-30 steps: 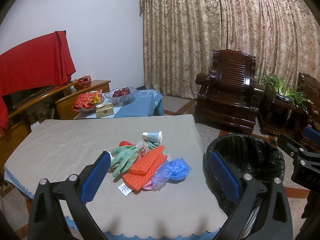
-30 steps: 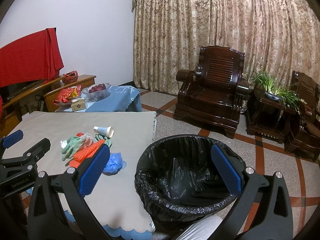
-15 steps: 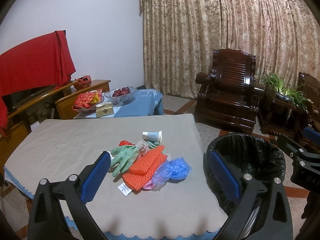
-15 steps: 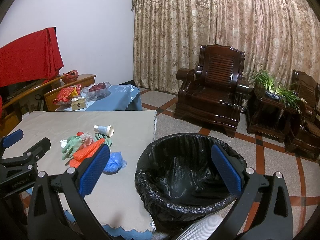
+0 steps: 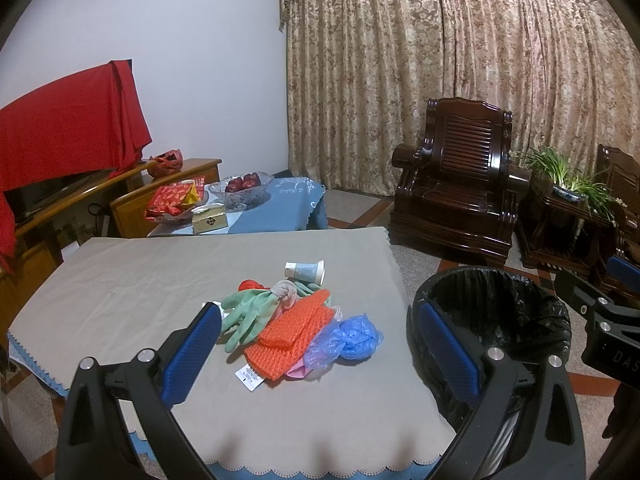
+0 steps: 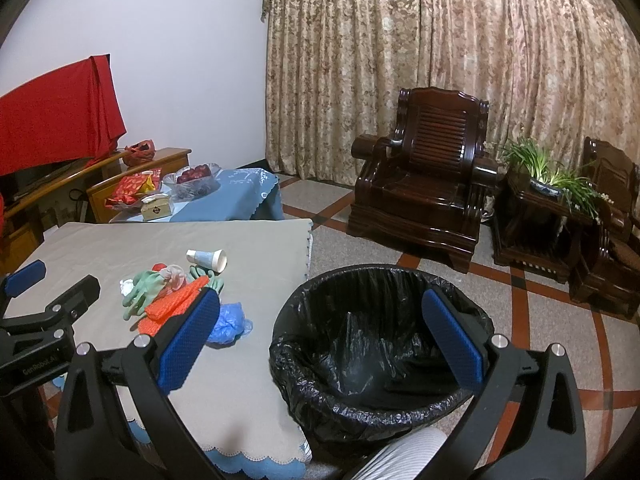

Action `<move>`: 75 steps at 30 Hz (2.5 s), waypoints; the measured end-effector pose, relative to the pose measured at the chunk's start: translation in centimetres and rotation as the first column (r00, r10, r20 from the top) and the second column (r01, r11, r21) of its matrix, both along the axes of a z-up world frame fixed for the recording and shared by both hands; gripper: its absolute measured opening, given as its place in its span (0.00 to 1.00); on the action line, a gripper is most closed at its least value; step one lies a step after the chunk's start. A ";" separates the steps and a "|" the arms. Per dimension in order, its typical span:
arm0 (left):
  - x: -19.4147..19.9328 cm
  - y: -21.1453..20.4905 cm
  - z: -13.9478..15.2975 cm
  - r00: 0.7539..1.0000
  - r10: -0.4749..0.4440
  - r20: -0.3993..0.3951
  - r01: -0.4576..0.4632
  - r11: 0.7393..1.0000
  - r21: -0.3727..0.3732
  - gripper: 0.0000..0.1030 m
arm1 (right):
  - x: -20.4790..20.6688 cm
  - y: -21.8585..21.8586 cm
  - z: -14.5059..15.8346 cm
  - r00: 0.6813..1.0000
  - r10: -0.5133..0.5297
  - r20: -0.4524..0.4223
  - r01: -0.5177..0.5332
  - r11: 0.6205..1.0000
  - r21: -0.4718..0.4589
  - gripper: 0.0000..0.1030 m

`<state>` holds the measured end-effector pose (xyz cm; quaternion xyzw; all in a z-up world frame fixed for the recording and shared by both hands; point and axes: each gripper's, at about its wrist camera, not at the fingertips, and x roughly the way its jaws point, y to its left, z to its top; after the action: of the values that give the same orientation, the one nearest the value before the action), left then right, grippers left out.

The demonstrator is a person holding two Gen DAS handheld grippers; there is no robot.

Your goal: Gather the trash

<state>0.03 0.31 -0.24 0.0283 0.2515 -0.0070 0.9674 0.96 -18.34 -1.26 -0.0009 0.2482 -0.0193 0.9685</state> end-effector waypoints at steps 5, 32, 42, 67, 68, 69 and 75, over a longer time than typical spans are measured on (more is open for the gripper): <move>0.0 0.0 0.0 1.000 0.000 -0.001 0.000 1.000 -0.001 0.94 | -0.1 0.0 -0.2 1.000 0.000 -0.001 0.000 1.000 0.001 0.95; 0.1 0.0 0.0 1.000 0.000 -0.003 0.000 1.000 -0.001 0.94 | 0.1 0.0 -0.1 1.000 0.001 -0.006 -0.001 1.000 0.002 0.95; 0.1 1.7 -1.1 0.999 0.035 -0.009 -0.035 0.999 -0.006 0.94 | 1.5 1.2 -3.4 0.999 0.043 -0.026 -0.043 0.999 0.004 0.95; 7.0 12.6 -9.8 0.968 0.221 -0.118 -0.217 0.975 0.045 0.92 | 14.3 13.2 -13.6 0.911 0.339 -0.234 -0.350 0.937 -0.003 0.83; 7.2 12.7 -10.1 0.967 0.220 -0.126 -0.216 0.975 0.044 0.91 | 14.7 13.3 -14.2 0.909 0.334 -0.248 -0.346 0.938 -0.006 0.83; 7.4 12.7 -10.3 0.967 0.218 -0.133 -0.214 0.976 0.042 0.91 | 15.1 13.4 -14.8 0.907 0.332 -0.261 -0.345 0.939 -0.005 0.83; 8.6 12.6 -11.6 0.965 0.199 -0.171 -0.198 0.980 0.025 0.87 | 17.3 13.6 -17.4 0.896 0.319 -0.308 -0.344 0.938 -0.029 0.83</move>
<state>8.58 12.92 -11.82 0.0060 0.3358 0.0884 0.9377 18.29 -4.73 -18.62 -0.0861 0.3870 0.1362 0.9079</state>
